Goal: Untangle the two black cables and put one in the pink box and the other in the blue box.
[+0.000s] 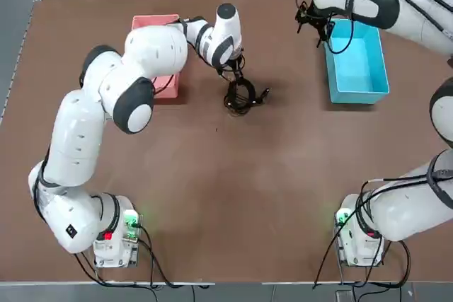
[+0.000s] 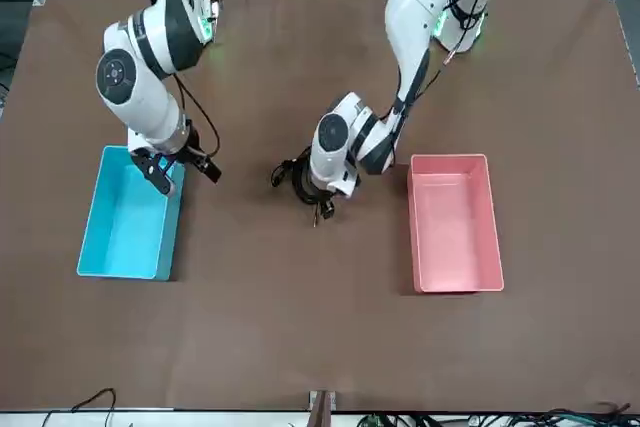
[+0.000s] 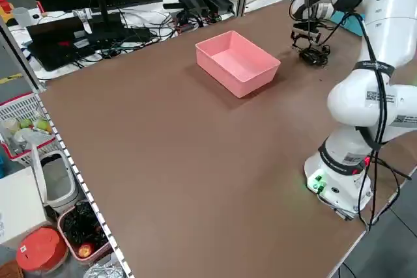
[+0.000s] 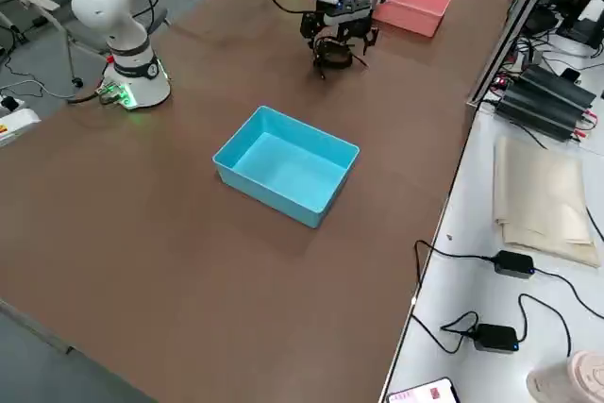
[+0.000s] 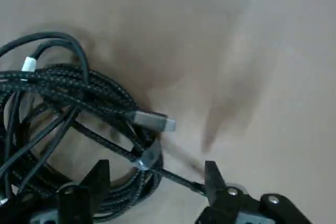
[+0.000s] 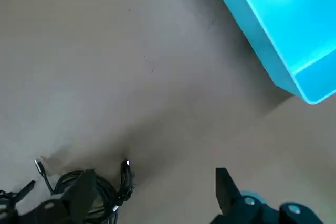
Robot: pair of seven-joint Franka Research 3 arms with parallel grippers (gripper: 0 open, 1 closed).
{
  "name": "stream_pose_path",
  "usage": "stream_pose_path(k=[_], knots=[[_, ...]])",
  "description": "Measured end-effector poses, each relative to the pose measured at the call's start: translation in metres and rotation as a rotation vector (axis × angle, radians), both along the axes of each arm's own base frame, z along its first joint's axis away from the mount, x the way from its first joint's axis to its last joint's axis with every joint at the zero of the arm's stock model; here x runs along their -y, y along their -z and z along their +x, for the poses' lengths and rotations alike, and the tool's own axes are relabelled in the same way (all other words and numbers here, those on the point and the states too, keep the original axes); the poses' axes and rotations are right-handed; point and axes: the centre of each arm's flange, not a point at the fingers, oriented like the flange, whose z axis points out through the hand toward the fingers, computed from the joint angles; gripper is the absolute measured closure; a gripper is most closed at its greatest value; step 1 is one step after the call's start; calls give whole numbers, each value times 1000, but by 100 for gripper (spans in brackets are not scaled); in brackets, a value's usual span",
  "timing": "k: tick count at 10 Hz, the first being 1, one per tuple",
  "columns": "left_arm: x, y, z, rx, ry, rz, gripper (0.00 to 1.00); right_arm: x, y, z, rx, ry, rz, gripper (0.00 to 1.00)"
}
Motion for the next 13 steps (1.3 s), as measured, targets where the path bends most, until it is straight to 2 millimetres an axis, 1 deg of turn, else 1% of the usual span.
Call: stream_pose_path(k=[1, 2, 3, 4, 6, 7, 8, 9, 11, 13], knots=[[3, 5, -4, -4, 3, 5, 19, -3, 1, -2, -2, -3, -1, 0], [4, 11, -7, -6, 5, 12, 24, -3, 2, -2, -5, -3, -2, 0], [3, 15, -6, -1, 3, 12, 26, -2, 3, -3, -7, -2, -3, 0], [2, 17, -5, 6, 5, 15, 35, -2, 4, -3, -7, -2, -3, 0], [2, 18, -4, 13, 10, 17, 46, -2, 4, -3, -7, -1, -3, 0], [2, 16, -2, 20, 10, 16, 63, -2, 4, -3, -7, -1, -3, 0], [2, 15, -2, 22, 13, 16, 78, -2, 4, -3, -7, -1, -3, 0], [4, 15, -3, 28, 21, 20, 85, -2, 4, -3, -7, -1, -3, 0], [5, 14, -4, 37, 34, 28, 85, -2, 4, -3, -7, -1, -3, 0], [3, 11, -1, 35, 34, 38, 85, -2, 4, -3, -8, 9, -4, 0]])
